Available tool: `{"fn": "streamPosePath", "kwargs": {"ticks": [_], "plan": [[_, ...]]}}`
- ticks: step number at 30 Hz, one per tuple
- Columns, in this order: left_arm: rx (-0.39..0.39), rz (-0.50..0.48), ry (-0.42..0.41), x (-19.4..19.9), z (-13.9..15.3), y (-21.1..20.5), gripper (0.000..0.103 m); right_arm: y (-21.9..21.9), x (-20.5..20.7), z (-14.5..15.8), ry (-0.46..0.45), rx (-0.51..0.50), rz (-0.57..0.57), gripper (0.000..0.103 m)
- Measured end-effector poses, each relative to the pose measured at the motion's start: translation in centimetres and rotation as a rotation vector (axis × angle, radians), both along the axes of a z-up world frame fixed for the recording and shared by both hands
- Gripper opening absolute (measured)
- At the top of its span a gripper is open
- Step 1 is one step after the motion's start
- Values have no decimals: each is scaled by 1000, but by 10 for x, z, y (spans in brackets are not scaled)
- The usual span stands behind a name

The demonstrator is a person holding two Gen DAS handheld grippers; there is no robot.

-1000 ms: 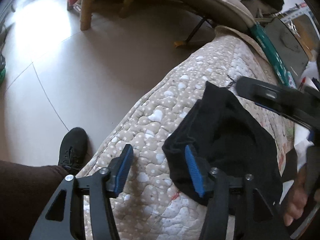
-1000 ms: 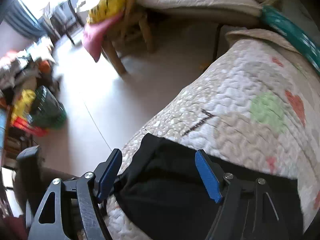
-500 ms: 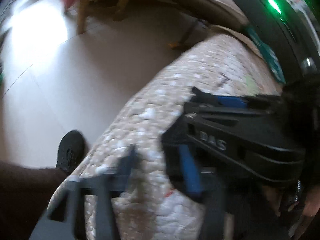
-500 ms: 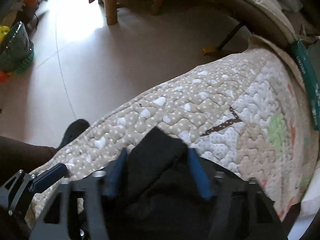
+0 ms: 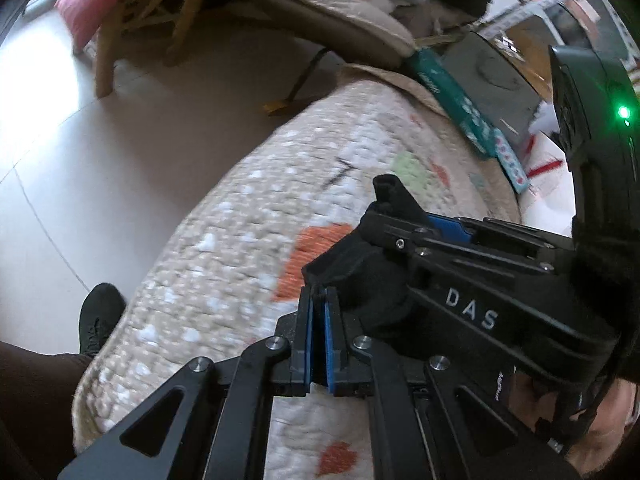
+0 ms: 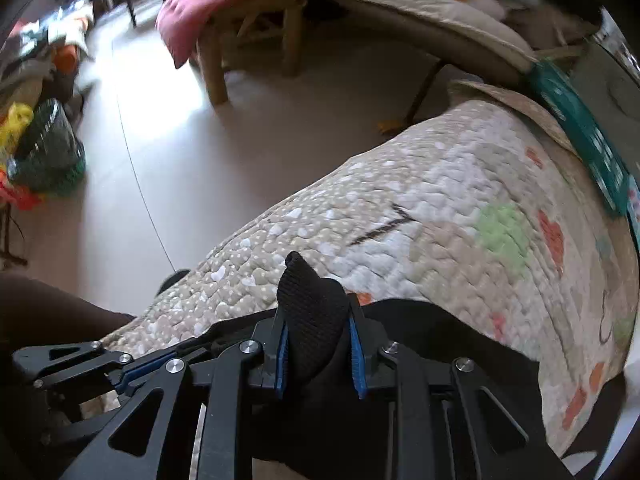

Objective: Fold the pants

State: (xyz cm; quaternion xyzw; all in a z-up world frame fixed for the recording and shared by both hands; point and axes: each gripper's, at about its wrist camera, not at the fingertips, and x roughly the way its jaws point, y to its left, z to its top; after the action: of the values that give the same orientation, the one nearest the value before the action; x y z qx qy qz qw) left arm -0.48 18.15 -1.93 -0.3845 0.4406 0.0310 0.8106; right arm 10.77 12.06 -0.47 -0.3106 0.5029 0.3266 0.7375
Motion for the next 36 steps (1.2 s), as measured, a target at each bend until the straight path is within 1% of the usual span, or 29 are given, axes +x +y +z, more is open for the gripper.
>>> {"fn": "streamPosePath", "kwargs": {"ticks": [3,6,8,9,11,16,19,20,21,22,23,24,25,27,29,30,31,32,34,36], "plan": [[6,-45,-11,9,9,-21,4,-19,4,11,-1,43,-42,26],[-1,-103,-13,24,15,-51,4,-51,9,19,2,85,-106,26],[24,-149,-13,35,18,-75,4,-79,14,23,4,106,-158,26],[36,-168,-13,38,18,-85,5,-98,19,22,7,117,-194,26],[51,-218,-4,49,15,-111,5,-122,24,18,12,132,-242,26],[81,-326,17,72,5,-165,5,-196,42,0,45,195,-386,26],[110,-384,17,79,1,-194,5,-235,50,-12,72,253,-457,27],[119,-401,14,81,0,-204,5,-249,52,-17,88,284,-481,31],[124,-413,8,82,0,-210,5,-260,54,-21,97,309,-506,31],[136,-429,2,84,0,-219,6,-272,56,-25,103,334,-534,40],[144,-443,-3,84,1,-225,6,-280,57,-27,107,351,-557,54],[138,-455,-9,84,2,-229,11,-292,59,-30,110,374,-597,61],[116,-475,-15,81,5,-231,22,-308,61,-31,110,411,-654,70],[60,-509,-29,73,12,-231,34,-334,61,-31,111,481,-732,70],[-17,-538,-59,58,22,-221,39,-358,60,-25,98,531,-805,70],[-37,-539,-76,49,28,-213,43,-369,58,-20,80,548,-840,70],[-44,-537,-90,44,33,-207,48,-378,56,-14,58,562,-868,70],[-45,-531,-107,38,37,-199,50,-381,54,-9,42,570,-882,71],[-18,-488,-131,29,44,-177,51,-390,45,7,-4,598,-910,71],[21,-426,-128,28,42,-157,51,-389,36,19,-13,650,-894,71]]}}
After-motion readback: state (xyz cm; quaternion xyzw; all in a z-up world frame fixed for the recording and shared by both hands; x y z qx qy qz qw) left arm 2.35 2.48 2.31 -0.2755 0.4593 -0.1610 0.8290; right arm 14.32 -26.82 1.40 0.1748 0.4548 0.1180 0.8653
